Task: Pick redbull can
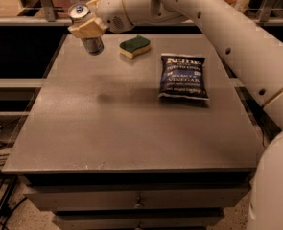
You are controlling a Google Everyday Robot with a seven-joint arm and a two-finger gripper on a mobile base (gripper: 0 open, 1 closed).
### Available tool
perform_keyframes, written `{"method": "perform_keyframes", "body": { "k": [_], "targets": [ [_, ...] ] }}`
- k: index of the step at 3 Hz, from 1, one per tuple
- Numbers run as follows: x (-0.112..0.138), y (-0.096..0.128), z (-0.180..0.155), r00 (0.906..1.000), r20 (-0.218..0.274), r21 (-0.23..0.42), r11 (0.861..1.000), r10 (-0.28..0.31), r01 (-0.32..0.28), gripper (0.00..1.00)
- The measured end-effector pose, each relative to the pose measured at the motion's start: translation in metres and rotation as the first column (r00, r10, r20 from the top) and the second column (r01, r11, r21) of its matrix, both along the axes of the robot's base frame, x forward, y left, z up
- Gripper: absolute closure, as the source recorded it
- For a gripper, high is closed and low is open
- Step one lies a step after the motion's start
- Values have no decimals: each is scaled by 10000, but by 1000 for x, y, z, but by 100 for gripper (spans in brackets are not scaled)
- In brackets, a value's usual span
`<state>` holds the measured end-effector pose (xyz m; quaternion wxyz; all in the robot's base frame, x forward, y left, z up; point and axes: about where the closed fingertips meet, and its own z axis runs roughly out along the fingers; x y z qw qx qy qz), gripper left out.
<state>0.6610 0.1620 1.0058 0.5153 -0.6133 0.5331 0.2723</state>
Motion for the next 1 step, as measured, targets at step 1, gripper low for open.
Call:
{"method": "perform_keyframes", "body": {
  "k": [1],
  "targets": [
    [0,0,0,10000,-1,0,10000,3,-3,100]
  ]
}}
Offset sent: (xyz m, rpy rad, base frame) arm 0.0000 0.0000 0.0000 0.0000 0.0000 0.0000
